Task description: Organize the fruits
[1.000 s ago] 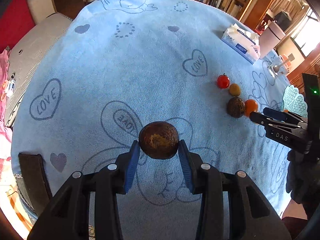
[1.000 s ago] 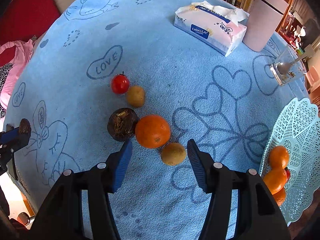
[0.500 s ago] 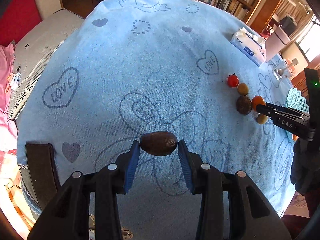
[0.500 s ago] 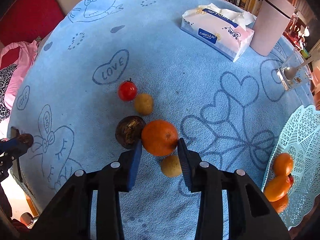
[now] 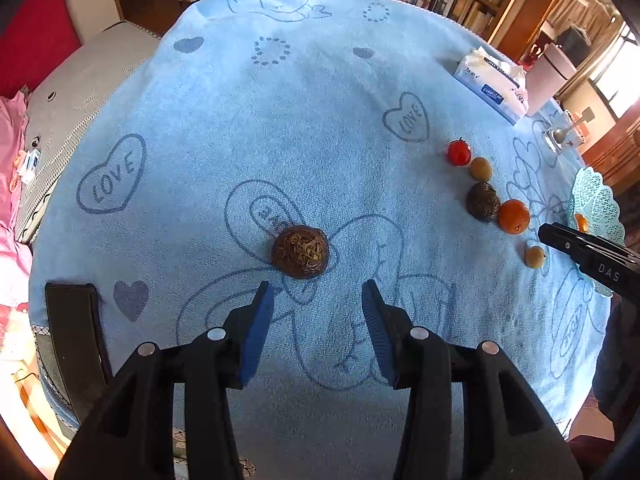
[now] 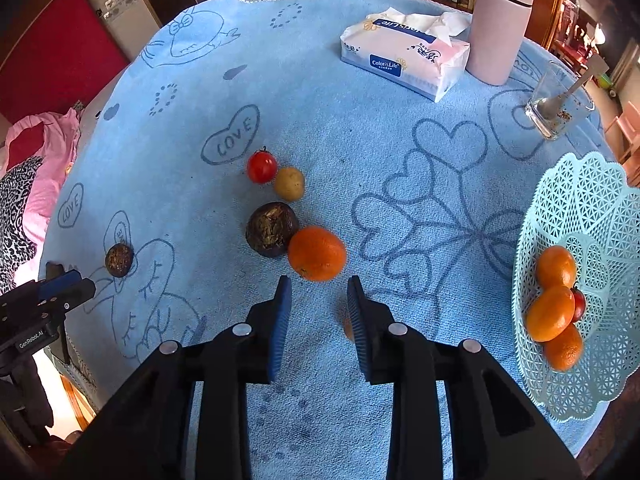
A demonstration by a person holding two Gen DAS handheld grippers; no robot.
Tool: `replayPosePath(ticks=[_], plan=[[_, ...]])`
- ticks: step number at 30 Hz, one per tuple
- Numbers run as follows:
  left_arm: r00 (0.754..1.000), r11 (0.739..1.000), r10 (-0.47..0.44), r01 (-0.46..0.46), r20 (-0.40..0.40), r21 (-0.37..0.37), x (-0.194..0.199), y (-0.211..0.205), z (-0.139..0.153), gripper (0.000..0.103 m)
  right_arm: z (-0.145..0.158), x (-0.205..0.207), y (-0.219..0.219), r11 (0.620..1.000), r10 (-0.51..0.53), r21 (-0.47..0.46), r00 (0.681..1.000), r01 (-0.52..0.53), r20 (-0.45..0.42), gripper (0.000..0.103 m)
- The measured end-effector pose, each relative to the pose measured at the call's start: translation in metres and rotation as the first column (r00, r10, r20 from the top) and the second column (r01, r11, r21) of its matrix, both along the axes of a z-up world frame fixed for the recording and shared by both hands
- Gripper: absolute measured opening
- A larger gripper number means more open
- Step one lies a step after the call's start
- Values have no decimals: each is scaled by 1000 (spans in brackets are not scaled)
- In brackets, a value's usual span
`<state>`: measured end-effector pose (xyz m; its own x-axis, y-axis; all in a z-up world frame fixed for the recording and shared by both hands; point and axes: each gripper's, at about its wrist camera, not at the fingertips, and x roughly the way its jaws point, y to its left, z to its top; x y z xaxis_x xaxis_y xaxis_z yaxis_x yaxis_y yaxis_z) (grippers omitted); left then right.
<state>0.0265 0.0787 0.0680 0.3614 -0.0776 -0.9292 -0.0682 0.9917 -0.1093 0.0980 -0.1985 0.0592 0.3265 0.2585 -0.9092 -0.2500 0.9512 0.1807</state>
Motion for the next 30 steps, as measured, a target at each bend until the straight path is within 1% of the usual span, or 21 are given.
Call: replayPosePath(ticks=[2, 4, 6, 8, 9, 10, 12, 16, 18, 20, 22, 23, 24, 25, 27, 30], plan=[[1000, 1000, 1, -1, -7, 1, 0, 2, -3, 48, -6, -2, -5, 1000, -19, 16, 1000, 20, -22, 34], [1000, 1000, 4, -4, -11, 3, 0, 4, -6, 51, -11, -4, -10, 998, -47, 34, 998, 49, -48, 34], [1000, 1000, 6, -6, -14, 4, 1, 7, -9, 53, -12, -5, -12, 997, -64, 33, 997, 66, -52, 34], [1000, 1000, 8, -7, -20, 2, 2, 9, -11, 53, -9, -3, -9, 998, -55, 25, 998, 56, -39, 34], [1000, 1000, 8, -8, -21, 2, 3, 10, -11, 54, -6, -1, -6, 999, -45, 18, 999, 45, -29, 37], [1000, 1000, 6, -6, -21, 1, 3, 11, -12, 55, -4, 2, -3, 999, -34, 9, 999, 34, -15, 48], [1000, 1000, 2, -2, -21, 2, 4, 13, -12, 56, -1, 9, 6, 1000, -6, -20, 1000, 6, 22, 55], [1000, 1000, -5, 5, -17, 9, 5, 16, -10, 58, -8, 23, 29, 993, 78, -95, 996, -73, 52, 55], [1000, 1000, 0, 0, -17, 12, 4, 19, -9, 58, -17, 27, 43, 978, 139, -162, 988, -128, 60, 55], [1000, 1000, 6, -5, -17, 15, 4, 23, -8, 59, -32, 28, 52, 959, 191, -222, 981, -179, 38, 54], [1000, 1000, 12, -12, -17, 17, 3, 27, -8, 59, -44, 26, 55, 947, 212, -250, 977, -203, 9, 52], [1000, 1000, 16, -16, -18, 18, 2, 28, -8, 59, -45, 24, 54, 947, 209, -253, 978, -200, 11, 50], [1000, 1000, 21, -21, -19, 20, 2, 29, -9, 59, -44, 23, 51, 951, 196, -245, 980, -187, 12, 40], [999, 1000, 24, -24, -22, 21, 2, 30, -10, 59, -41, 23, 49, 957, 178, -237, 984, -170, 11, 38], [999, 999, 26, -25, -27, 25, 3, 29, -13, 59, -32, 20, 42, 974, 140, -180, 990, -135, 14, 38], [999, 1000, 20, -19, -31, 22, 6, 23, -16, 59, -16, 13, 36, 988, 107, -112, 994, -104, 27, 38]])
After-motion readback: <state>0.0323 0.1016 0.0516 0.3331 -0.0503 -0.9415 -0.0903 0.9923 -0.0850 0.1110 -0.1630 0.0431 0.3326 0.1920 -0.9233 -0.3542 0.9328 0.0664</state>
